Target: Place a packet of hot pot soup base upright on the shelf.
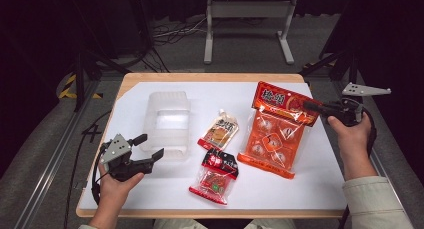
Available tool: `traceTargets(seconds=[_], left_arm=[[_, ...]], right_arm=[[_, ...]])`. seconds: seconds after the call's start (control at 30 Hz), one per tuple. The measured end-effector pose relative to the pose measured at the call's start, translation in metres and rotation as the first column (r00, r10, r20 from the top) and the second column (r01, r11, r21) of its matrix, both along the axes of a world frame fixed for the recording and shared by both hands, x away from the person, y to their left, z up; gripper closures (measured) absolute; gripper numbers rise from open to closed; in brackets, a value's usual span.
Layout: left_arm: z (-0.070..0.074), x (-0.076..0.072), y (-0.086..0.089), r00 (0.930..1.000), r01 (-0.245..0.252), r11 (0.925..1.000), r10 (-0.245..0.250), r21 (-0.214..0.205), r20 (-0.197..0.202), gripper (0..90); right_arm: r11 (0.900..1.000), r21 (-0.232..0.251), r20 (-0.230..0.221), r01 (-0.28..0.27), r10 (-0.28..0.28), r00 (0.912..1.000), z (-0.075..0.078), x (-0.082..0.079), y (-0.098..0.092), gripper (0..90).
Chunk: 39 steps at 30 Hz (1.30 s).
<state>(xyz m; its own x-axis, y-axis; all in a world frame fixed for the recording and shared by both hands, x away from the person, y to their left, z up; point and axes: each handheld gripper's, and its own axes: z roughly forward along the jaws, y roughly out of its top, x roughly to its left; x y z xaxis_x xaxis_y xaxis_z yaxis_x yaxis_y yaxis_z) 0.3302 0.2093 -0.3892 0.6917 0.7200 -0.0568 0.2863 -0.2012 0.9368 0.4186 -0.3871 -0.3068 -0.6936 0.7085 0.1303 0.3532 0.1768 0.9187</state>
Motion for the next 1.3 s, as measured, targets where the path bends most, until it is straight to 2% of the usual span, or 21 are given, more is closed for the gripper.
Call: traceTargets(seconds=[0.3, 0.43, 0.5, 0.63, 0.67, 0.73, 0.8, 0.87, 0.97, 1.03, 1.2, 1.3], left_arm=[[0.002, -0.002, -0.008, 0.9995, 0.022, 0.9997, -0.022, -0.01, 0.022, 24.2], [0.004, -0.002, -0.01, 0.9995, 0.019, 0.9997, -0.019, -0.013, 0.026, 23.2], [0.005, -0.001, -0.01, 0.9995, 0.028, 0.9995, -0.029, -0.014, -0.009, 24.7], [0.006, -0.002, -0.012, 0.9997, 0.023, 0.9997, -0.023, -0.01, -0.011, 24.9], [0.006, -0.002, -0.013, 0.9998, 0.021, 0.9998, -0.021, -0.006, -0.005, 24.9], [0.007, -0.002, -0.014, 0.9998, 0.02, 0.9998, -0.02, -0.006, 0.01, 24.9], [0.007, -0.002, -0.015, 0.9998, 0.018, 0.9998, -0.018, -0.004, 0.009, 24.9], [0.007, -0.002, -0.016, 0.9999, 0.01, 0.9999, -0.01, -0.008, -0.005, 24.9], [0.007, 0.0, -0.017, 0.9999, 0.016, 0.9998, -0.016, -0.015, -0.003, 23.6], [0.006, 0.001, -0.018, 0.9992, 0.041, 0.9989, -0.041, -0.021, 0.001, 24.8], [0.006, 0.004, -0.023, 0.9926, 0.116, 0.9922, -0.118, -0.045, -0.03, 30.6], [0.009, 0.004, -0.027, 0.9898, 0.14, 0.9887, -0.141, -0.054, -0.019, 30.7]], right_arm=[[0.9964, -0.016, 0.073, -0.083, 0.084, 0.9938, 0.025, -0.024, 0.016, 90.0], [0.9908, -0.028, 0.106, -0.133, 0.135, 0.9852, 0.036, -0.035, 0.026, 90.0], [0.9855, -0.043, 0.129, -0.164, 0.168, 0.9772, 0.044, -0.043, 0.034, 90.0], [0.9775, -0.064, 0.151, -0.201, 0.208, 0.9663, 0.054, -0.052, 0.045, 90.0], [0.9775, -0.064, 0.151, -0.201, 0.208, 0.9663, 0.054, -0.052, 0.045, 90.0], [0.9745, -0.068, 0.165, -0.214, 0.222, 0.9609, 0.057, -0.055, 0.05, 90.0], [0.9731, -0.069, 0.175, -0.22, 0.229, 0.9576, 0.06, -0.056, 0.053, 90.0], [0.974, -0.072, 0.183, -0.215, 0.225, 0.9571, 0.062, -0.057, 0.054, 90.0], [0.9753, -0.07, 0.186, -0.209, 0.219, 0.9578, 0.064, -0.055, 0.054, 90.0], [0.9761, -0.064, 0.188, -0.208, 0.216, 0.9582, 0.065, -0.054, 0.053, 90.0], [0.9746, -0.055, 0.199, -0.217, 0.224, 0.9541, 0.068, -0.056, 0.054, 90.0], [0.9707, -0.06, 0.209, -0.233, 0.24, 0.9479, 0.072, -0.058, 0.059, 90.0]])
